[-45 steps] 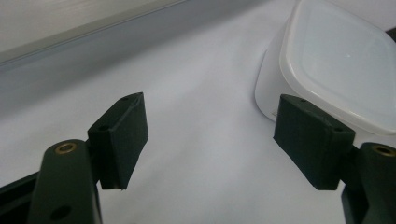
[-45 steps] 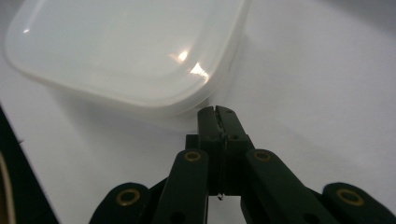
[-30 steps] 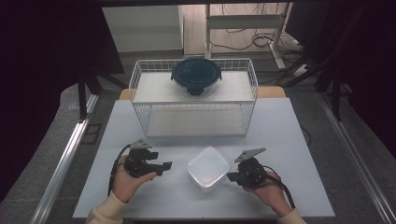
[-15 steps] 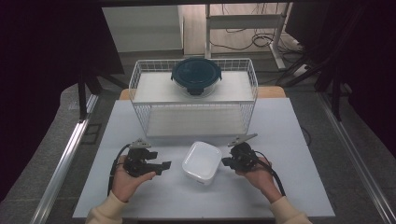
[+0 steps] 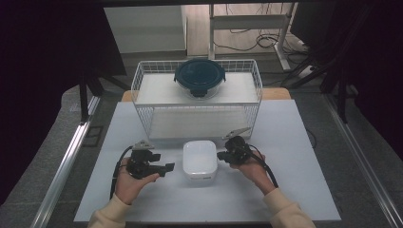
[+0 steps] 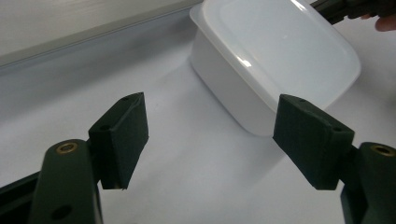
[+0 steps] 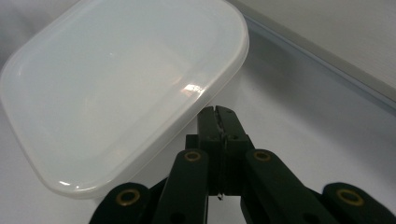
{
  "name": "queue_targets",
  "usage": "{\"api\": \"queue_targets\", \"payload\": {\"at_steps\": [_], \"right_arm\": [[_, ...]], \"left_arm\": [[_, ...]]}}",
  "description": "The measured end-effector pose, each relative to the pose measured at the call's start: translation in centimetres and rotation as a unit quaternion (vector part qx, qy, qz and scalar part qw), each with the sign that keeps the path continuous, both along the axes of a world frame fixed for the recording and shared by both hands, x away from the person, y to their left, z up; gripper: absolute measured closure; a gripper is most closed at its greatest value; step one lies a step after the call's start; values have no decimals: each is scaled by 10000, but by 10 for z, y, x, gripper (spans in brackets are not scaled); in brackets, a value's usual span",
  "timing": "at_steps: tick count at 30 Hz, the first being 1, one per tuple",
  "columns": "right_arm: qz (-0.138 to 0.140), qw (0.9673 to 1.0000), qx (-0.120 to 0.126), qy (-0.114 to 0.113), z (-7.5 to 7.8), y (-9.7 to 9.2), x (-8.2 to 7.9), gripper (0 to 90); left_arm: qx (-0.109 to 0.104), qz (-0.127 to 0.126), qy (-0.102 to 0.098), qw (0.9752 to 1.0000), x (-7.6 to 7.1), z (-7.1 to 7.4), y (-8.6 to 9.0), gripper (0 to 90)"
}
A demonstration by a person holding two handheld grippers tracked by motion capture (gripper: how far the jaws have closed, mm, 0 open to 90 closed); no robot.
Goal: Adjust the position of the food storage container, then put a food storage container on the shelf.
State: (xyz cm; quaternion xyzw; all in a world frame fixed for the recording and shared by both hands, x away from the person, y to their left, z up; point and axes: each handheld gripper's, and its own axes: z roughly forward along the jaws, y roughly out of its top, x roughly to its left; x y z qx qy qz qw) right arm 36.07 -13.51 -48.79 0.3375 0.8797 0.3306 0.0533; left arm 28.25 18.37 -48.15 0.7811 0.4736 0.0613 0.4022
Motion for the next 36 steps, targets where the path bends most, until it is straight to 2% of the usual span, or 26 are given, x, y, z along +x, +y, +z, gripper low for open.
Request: {"api": "queue_targets", "payload": {"at_steps": [4, 6, 11, 14, 15, 18, 22, 30, 36], "right_arm": [[-69, 9999, 114, 44, 1, -5, 1, 895], [-115, 9998, 133, -12, 5, -9, 0, 895], [-220, 9987, 414, -183, 22, -23, -13, 894], [-267, 9978, 576, -180, 25, -32, -20, 876], [-300, 9973, 652, -143, 25, -36, -22, 822], [-431, 9956, 827, -60, 26, -44, -25, 580], [-573, 9931, 1025, -67, 29, -48, -27, 427], [-659, 9889, 1329, 65, 34, -46, -30, 351], [-654, 9857, 1545, 142, 38, -41, -33, 336]], "left_arm": [[-14, 33, 3, 10000, 1, 0, 2, 259], [-45, 50, -14, 10000, 0, 1, 3, 260], [-87, 86, -36, 9999, 0, 2, 5, 260], [-155, 107, -48, 9998, -1, 4, 8, 260], [-193, 111, -39, 9997, -1, 5, 8, 260], [-274, 127, -37, 9995, -1, 6, 10, 258], [-329, 180, -45, 9993, 0, 7, 11, 253], [-464, 208, 9, 9987, 2, 9, 11, 243], [-720, 162, 174, 9971, 4, 10, 8, 254]]}}
